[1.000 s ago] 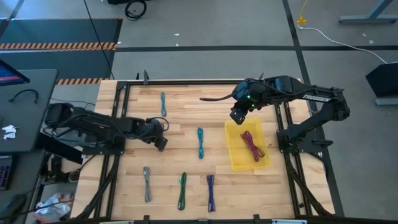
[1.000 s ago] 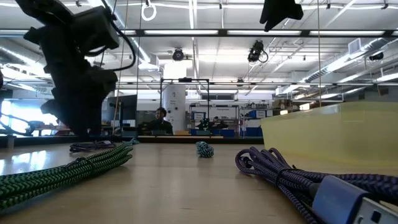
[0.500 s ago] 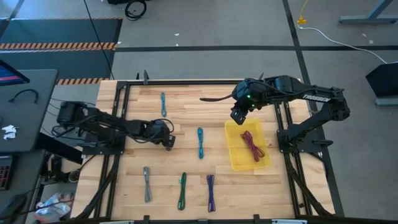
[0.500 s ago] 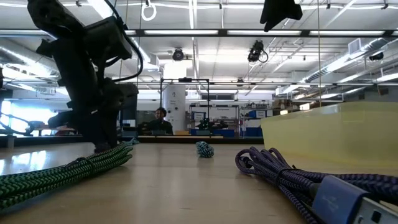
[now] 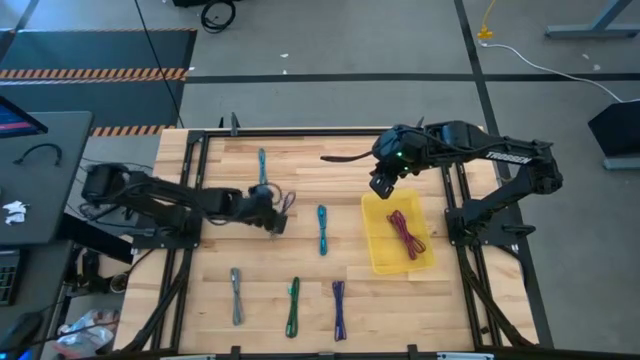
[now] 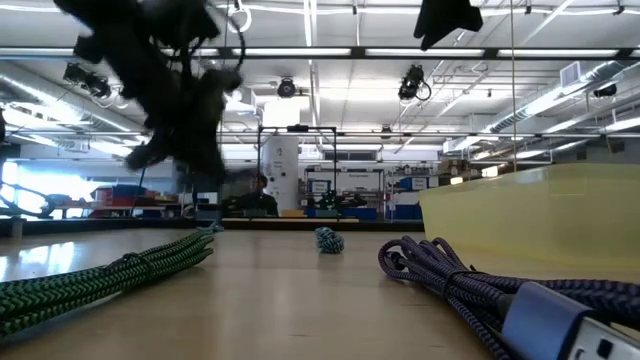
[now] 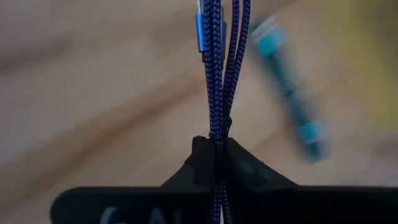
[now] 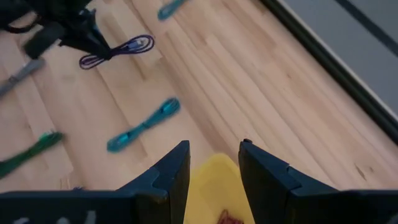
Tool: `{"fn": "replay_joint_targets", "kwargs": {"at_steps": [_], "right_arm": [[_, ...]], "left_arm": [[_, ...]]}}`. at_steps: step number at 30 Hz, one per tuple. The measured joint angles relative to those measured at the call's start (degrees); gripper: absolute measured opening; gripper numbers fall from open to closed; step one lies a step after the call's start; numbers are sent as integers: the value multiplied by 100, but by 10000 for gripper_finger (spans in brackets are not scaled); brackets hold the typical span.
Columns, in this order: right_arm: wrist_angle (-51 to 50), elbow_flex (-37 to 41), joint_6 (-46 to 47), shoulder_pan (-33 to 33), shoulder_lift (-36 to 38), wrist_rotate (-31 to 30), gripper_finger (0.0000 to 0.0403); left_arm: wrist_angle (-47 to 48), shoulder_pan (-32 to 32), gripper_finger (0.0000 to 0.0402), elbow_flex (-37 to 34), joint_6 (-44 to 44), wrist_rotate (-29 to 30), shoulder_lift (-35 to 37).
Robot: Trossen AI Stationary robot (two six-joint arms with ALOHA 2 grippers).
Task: Pick and place USB-C Cables
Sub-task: Put the top purple charger cable into the yellow bin
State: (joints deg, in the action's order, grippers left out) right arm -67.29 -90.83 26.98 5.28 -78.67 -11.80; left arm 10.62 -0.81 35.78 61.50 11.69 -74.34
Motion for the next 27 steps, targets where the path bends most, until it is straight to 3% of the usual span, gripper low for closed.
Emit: {"fn": "replay_joint_targets", "kwargs": {"at_steps": [6,12,14,21,27], "right_arm": [[619,4,-213,74,0,12,142],[990,115,-614,224,2,350,142],[1516,225,-898,303,-7,648,142],[4750,822,-1370,483,-265,2227,143],[5884,881,-1416,568,-924,2328,165]], "left_arm": [[109,92,18,1101,-1549,683,880],[1027,163,18,2179,-2690,1038,1355],[1317,151,18,2462,-2924,1073,1391],[1463,125,17,2696,-3214,1076,1396],[1467,123,17,2696,-3211,1012,1396]]}}
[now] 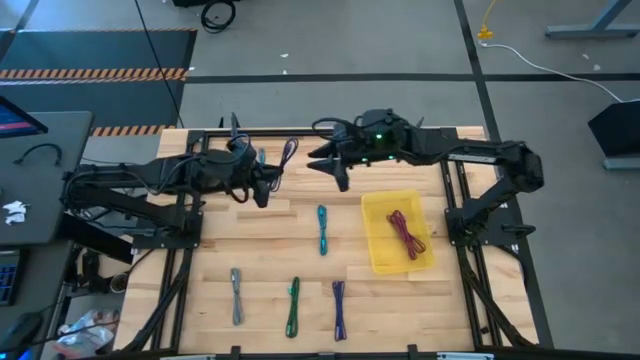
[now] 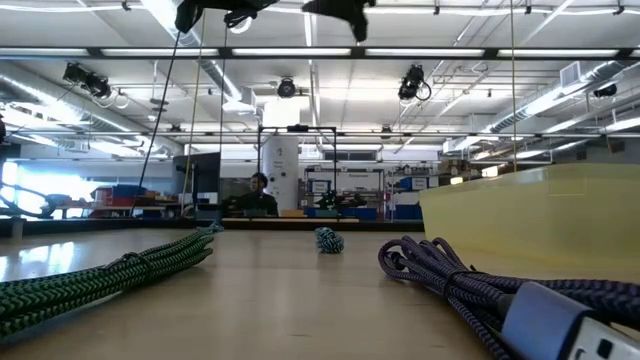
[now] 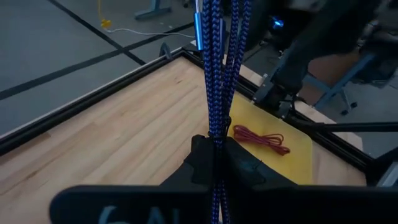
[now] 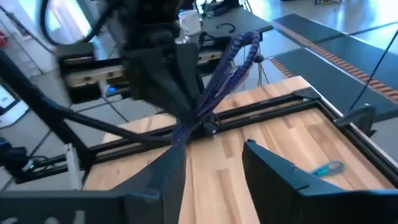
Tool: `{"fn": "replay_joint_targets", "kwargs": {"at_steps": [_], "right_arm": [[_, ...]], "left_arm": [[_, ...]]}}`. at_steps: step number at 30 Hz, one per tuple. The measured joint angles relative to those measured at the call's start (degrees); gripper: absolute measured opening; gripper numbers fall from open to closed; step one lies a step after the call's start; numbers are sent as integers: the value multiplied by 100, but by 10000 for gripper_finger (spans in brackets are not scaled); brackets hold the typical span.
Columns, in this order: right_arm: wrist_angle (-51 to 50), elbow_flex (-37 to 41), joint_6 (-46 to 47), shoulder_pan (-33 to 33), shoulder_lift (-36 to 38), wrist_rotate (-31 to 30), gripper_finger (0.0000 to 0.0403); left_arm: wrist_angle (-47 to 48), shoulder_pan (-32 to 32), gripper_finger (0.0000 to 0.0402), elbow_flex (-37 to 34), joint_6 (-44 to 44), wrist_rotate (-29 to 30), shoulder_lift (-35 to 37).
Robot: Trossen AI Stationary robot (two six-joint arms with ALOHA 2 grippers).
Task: Pick and place USB-C Cables
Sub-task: Put the top purple charger cable into the yellow bin
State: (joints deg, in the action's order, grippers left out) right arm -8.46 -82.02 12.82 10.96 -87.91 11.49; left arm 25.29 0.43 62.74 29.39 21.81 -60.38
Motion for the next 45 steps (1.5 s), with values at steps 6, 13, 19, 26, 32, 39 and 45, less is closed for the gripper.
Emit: {"fn": "replay_joint_targets", "kwargs": {"at_steps": [6,13,19,26,32,39,45], "right_arm": [[744,11,343,73,-621,380,206],[1472,-4,295,135,-667,759,228],[1513,-4,262,372,-676,651,229],[1696,-4,203,606,-676,680,229],[2117,-2,199,675,-676,830,229],[2144,-2,201,684,-676,933,229],[2125,-2,264,682,-676,1047,198]], "left_arm": [[-4,0,17,0,0,-1,0],[0,0,17,0,4,-15,0],[-20,0,17,0,29,-67,0],[-72,0,17,0,160,-97,0],[-229,47,17,-30,146,-154,-88],[-762,55,17,-19,9,-227,-450],[-886,52,17,-38,-11,-320,-563]]}}
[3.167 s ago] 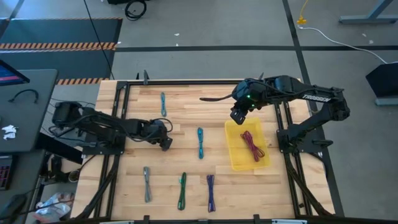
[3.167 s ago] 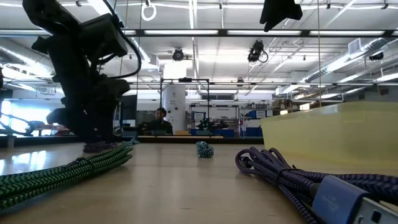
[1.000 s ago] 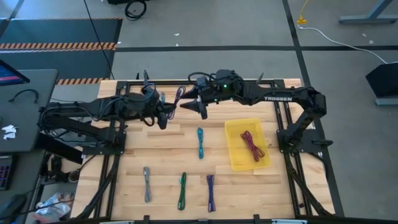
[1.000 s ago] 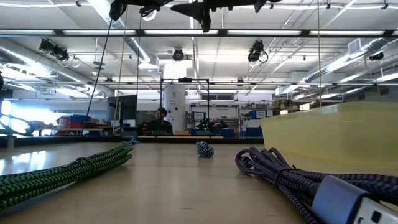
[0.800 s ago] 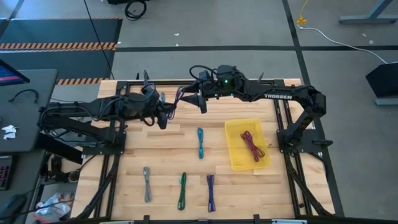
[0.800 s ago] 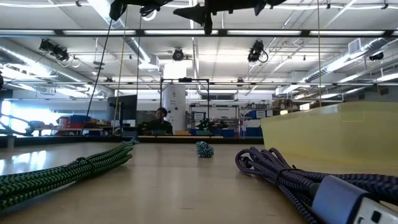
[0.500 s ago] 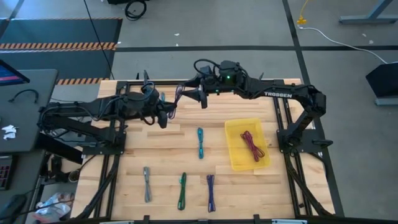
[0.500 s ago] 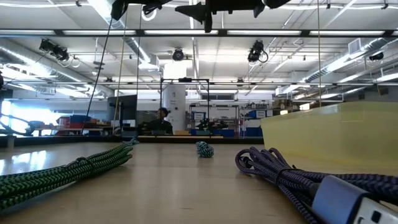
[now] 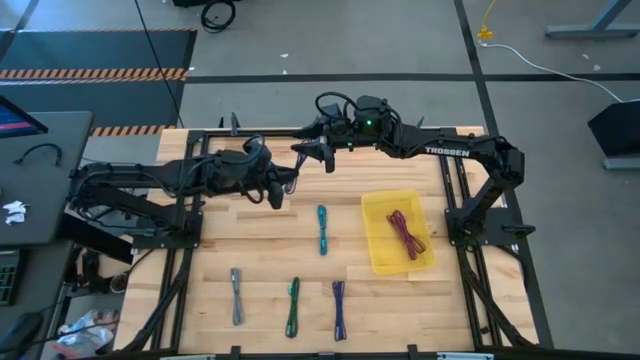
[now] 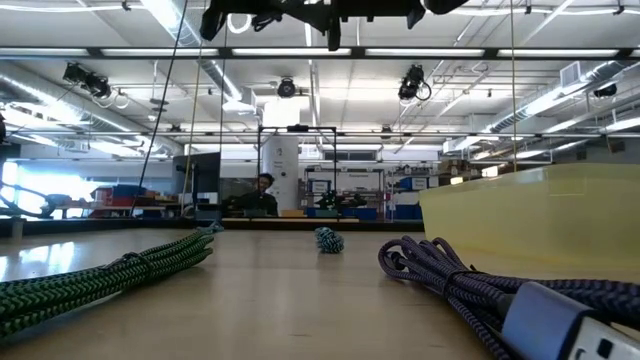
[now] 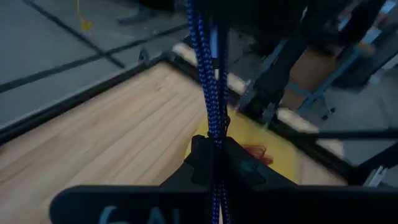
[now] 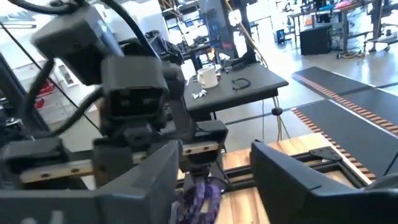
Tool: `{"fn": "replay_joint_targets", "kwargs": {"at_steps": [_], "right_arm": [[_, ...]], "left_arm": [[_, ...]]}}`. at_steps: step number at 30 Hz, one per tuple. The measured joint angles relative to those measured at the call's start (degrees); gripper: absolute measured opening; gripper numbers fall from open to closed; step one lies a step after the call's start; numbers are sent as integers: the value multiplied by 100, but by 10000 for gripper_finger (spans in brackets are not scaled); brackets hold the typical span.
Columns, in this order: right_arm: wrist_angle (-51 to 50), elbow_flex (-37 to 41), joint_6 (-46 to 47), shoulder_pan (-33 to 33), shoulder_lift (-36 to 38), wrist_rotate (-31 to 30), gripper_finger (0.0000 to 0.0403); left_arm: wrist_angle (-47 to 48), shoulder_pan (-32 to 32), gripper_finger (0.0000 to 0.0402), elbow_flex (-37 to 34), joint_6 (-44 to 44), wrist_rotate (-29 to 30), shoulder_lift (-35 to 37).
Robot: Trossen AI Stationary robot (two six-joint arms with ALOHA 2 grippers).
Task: Pick and place USB-C Cables
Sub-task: Put the top purple charger cable into the yellow bin
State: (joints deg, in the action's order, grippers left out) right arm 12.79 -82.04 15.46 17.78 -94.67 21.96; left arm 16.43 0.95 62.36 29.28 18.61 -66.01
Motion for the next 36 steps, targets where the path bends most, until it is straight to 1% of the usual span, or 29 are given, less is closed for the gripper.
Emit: {"fn": "replay_joint_targets", "kwargs": {"at_steps": [2,6,7,11,17,21,24,27,30,32,34,36], "right_arm": [[-26,0,4,4,0,166,160],[-29,-1,92,6,2,391,50],[-17,-2,98,13,6,448,33],[-10,-2,250,37,11,494,33],[-124,-2,242,136,88,588,33],[-727,-2,-20,339,314,539,33],[-1758,-92,-235,601,627,492,33],[-3487,-393,-514,829,958,336,33],[-5325,-748,-791,887,1254,-329,33],[-6448,-987,-740,865,1412,-852,33],[-7406,-1151,-440,770,1551,-1202,33],[-8088,-1185,-13,615,1685,-1306,33]], "left_arm": [[-120,0,17,-1,0,1,-1],[-152,2,17,1,-44,18,-1],[-148,2,17,-1,-46,25,-1],[-157,2,23,-1,-56,25,-1],[-481,1,94,-1,-153,23,-1],[-1046,-21,131,10,-538,-56,5],[-1396,-23,150,10,-814,-238,3],[-1437,-22,159,10,-1033,-304,39],[-1416,26,161,10,-1080,-306,54],[-1359,58,161,10,-1087,-304,54],[-1351,90,162,10,-1086,-306,54],[-1345,117,162,10,-1088,-306,54]]}}
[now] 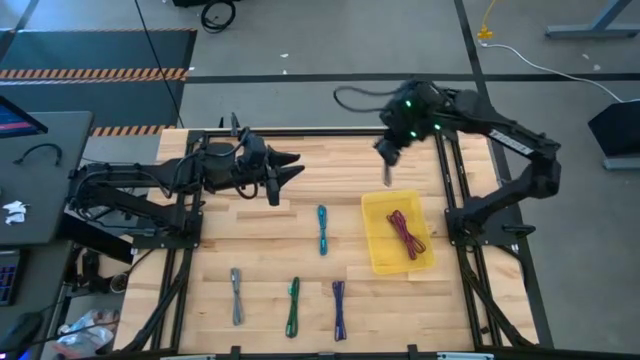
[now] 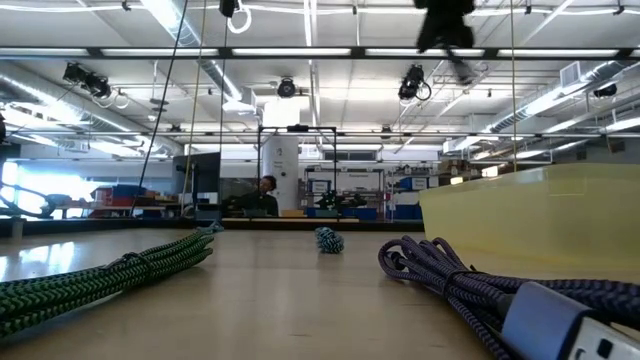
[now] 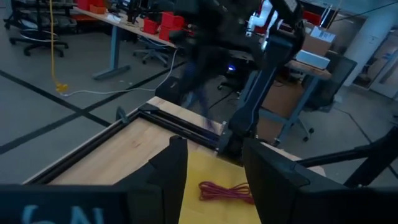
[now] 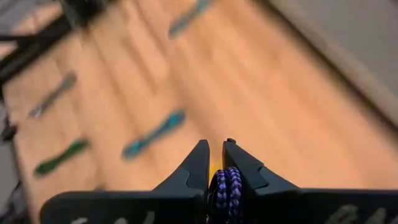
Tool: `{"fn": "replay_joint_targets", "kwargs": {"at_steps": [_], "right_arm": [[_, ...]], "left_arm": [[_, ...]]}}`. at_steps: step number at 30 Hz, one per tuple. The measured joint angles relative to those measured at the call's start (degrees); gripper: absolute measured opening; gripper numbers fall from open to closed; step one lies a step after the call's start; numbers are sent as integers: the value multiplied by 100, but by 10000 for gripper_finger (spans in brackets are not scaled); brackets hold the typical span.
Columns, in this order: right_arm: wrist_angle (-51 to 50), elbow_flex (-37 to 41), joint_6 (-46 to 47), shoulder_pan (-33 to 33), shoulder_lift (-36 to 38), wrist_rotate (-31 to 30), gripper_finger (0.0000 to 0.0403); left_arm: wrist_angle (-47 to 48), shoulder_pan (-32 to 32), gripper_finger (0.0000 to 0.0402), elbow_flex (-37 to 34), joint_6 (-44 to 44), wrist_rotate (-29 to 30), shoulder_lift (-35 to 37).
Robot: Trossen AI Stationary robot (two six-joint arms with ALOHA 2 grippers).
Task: Pick and place USB-C Cables
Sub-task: Put the top purple charger cable into the yellow bin
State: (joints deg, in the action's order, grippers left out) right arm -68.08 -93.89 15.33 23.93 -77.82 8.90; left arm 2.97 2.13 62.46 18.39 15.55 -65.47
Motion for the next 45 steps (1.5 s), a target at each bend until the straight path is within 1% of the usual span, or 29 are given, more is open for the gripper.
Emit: {"fn": "replay_joint_targets", "kwargs": {"at_steps": [4,7,11,13,16,18,21,25,29,35,40,45], "right_arm": [[-1115,0,970,-537,131,-88,33],[-1367,80,1597,-1059,127,-258,33],[-855,630,2261,-1708,129,-343,33],[-272,1116,2477,-1968,129,-359,33],[500,1945,2708,-2185,120,-159,33],[879,2467,2853,-2238,118,11,33],[1113,3089,2953,-2218,118,86,33],[1529,3706,2963,-2090,118,106,33],[2210,4239,2968,-1966,118,121,33],[2737,4905,2970,-1741,120,118,33],[3232,5295,2991,-1658,120,274,33],[3253,5531,2922,-1591,107,276,33]], "left_arm": [[32,1,162,0,-17,2,0],[34,1,162,0,-13,0,0],[67,1,162,0,-17,0,0],[138,1,162,0,-17,0,0],[207,1,162,-2,-15,0,0],[247,1,162,-2,-15,0,0],[316,1,162,-2,4,0,0],[334,1,162,-2,43,1,0],[333,1,162,-2,46,0,0],[331,1,162,-4,46,0,0],[329,1,162,-4,48,0,0],[329,1,162,-4,48,1,0]]}}
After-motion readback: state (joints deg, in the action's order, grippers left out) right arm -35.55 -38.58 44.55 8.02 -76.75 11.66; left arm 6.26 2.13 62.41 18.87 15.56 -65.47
